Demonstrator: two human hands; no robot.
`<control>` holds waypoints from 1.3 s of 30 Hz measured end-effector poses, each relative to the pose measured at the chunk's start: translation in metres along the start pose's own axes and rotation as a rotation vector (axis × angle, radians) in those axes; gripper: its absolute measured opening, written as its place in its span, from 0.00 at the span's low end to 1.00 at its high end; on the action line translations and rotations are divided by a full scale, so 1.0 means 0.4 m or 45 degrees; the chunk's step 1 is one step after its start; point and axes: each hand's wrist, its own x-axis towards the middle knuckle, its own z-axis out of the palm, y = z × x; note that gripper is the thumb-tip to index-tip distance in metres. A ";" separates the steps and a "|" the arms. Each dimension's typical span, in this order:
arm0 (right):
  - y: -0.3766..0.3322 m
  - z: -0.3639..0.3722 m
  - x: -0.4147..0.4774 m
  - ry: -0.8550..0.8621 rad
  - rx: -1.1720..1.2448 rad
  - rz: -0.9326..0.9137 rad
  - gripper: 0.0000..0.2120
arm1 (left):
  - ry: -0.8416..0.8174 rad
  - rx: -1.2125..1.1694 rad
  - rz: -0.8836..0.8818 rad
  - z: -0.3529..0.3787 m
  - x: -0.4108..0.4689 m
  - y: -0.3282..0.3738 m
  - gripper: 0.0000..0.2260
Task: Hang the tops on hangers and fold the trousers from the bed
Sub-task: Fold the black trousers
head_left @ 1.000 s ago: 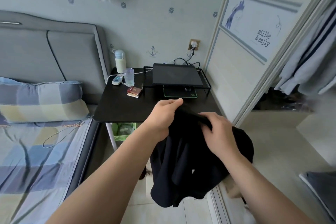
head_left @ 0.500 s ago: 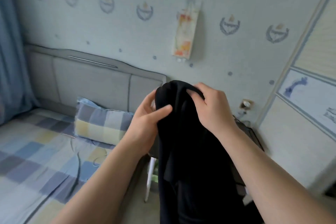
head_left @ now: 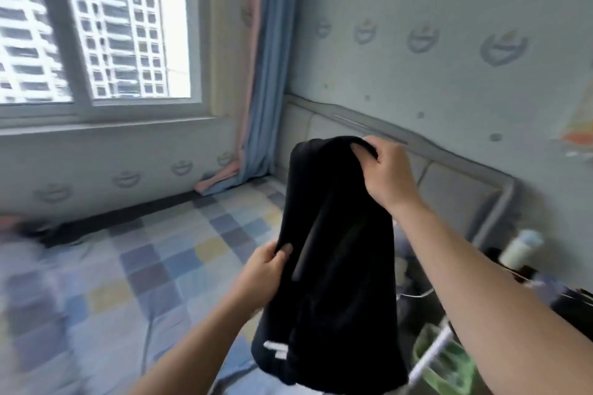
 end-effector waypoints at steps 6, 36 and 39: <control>-0.038 0.340 0.096 -0.195 0.050 0.114 0.09 | 0.449 -0.061 -0.229 -0.248 -0.032 -0.070 0.14; 0.421 0.817 -0.489 -1.598 0.477 0.760 0.05 | 1.072 -1.108 -0.585 -0.172 0.005 -0.275 0.24; 0.435 0.820 -0.426 -1.492 0.529 0.628 0.07 | 1.373 -0.960 -0.660 -0.192 -0.008 -0.293 0.27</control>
